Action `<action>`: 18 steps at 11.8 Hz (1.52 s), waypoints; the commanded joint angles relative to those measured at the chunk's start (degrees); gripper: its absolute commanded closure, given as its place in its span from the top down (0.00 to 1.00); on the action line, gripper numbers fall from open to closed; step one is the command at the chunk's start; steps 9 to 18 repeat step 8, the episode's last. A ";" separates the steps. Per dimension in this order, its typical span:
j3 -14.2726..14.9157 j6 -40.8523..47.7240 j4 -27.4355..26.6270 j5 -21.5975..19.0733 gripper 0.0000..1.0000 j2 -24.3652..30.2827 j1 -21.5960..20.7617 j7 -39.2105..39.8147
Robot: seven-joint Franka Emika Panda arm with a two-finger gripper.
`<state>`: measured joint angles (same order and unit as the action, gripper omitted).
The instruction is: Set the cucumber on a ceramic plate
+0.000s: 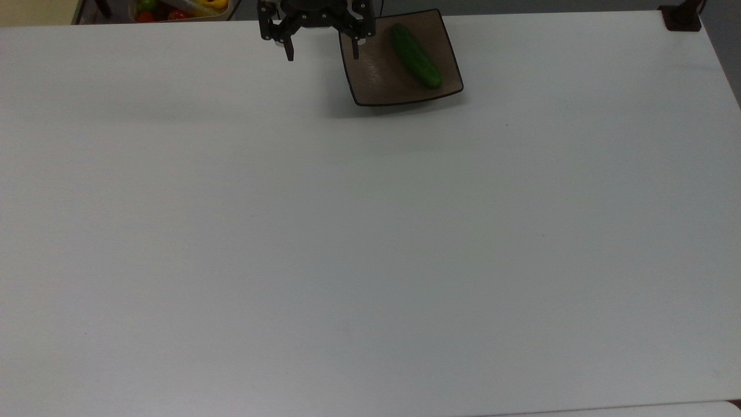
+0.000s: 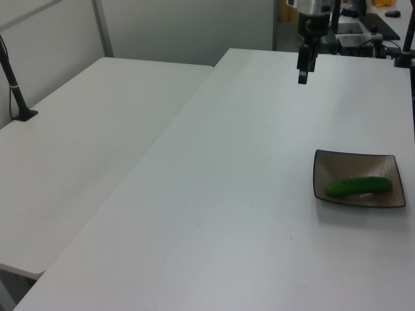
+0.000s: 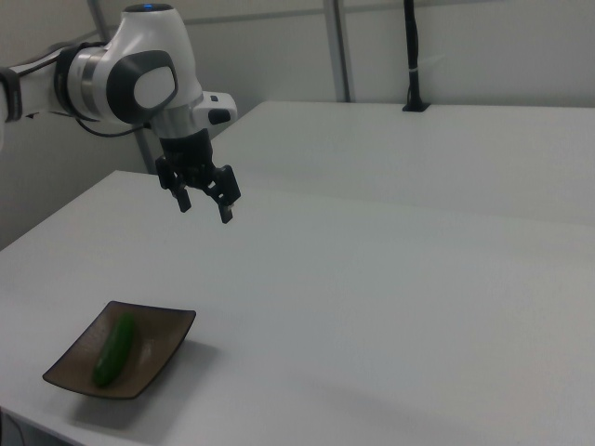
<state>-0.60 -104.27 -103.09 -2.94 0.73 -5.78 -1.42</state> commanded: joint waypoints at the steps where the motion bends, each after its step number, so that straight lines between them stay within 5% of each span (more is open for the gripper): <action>1: 0.52 4.40 4.28 5.13 1.00 -1.77 -1.43 -0.69; 3: 0.69 6.36 7.81 5.14 1.00 -3.27 -1.08 -0.25; 18: 0.69 6.19 7.55 5.14 1.00 -3.27 -1.26 -0.60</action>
